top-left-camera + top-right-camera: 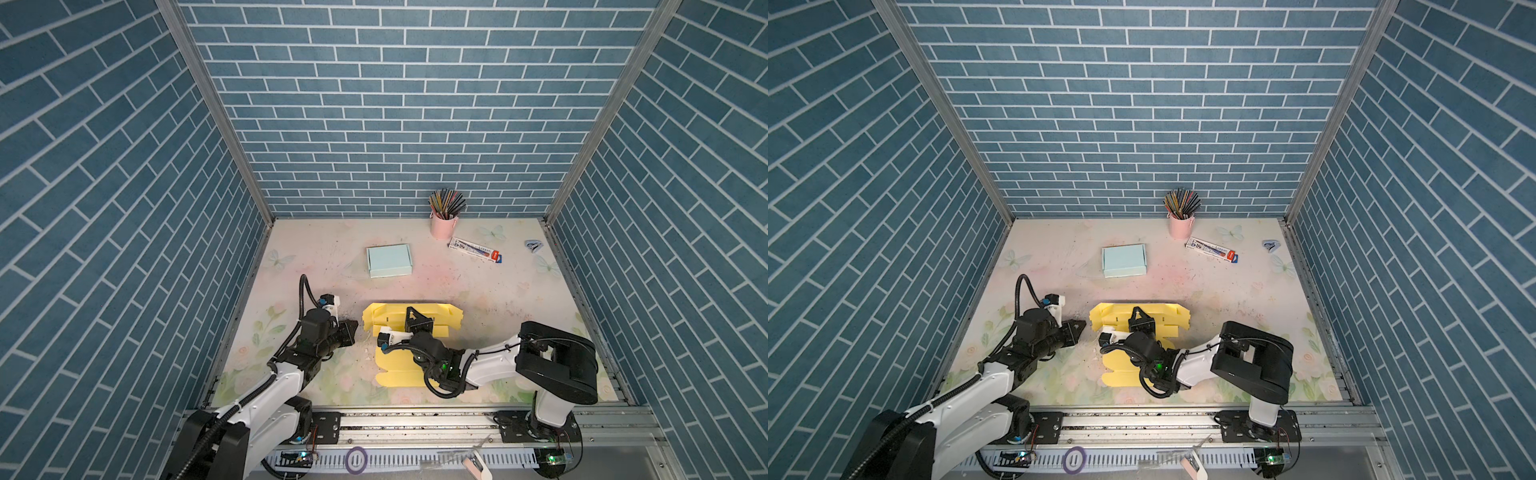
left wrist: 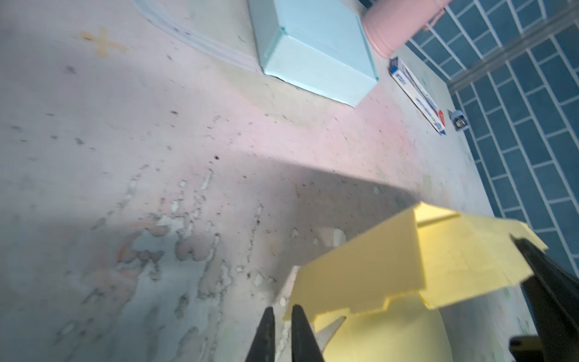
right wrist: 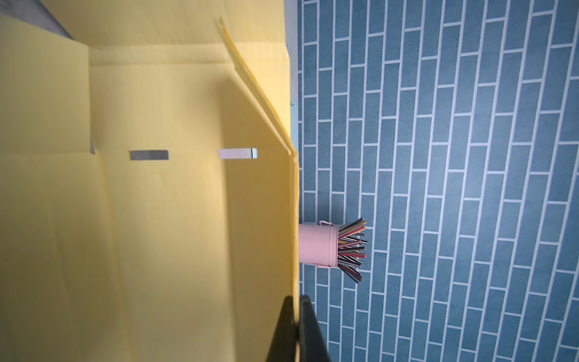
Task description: Fold the paper box
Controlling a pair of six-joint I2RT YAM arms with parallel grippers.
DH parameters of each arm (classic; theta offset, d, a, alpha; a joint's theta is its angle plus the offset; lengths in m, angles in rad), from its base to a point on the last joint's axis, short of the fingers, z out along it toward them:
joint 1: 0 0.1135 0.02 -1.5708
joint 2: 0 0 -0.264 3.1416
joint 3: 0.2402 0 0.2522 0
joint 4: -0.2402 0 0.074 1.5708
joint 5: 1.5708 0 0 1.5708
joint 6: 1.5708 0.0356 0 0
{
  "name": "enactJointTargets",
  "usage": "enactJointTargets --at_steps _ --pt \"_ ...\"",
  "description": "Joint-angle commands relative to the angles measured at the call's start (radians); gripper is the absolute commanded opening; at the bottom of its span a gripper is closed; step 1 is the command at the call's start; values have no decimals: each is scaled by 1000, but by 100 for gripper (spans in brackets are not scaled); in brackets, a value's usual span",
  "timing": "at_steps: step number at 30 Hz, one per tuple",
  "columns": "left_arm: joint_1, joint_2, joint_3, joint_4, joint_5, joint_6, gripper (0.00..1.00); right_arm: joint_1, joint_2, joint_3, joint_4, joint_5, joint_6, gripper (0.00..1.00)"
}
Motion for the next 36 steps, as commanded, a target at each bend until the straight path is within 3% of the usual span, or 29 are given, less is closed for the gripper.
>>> enactJointTargets --at_steps 1,12,16,36 --pt "30 62 35 -65 -65 -22 13 -5 -28 -12 45 -30 -38 0" --pt "48 404 239 157 182 105 17 -9 -22 -17 54 -58 -45 0" --pt "9 445 219 218 184 103 17 -10 -13 -20 64 -65 -50 0" --pt "-128 272 77 213 158 104 18 -22 4 -19 95 -84 -73 0"
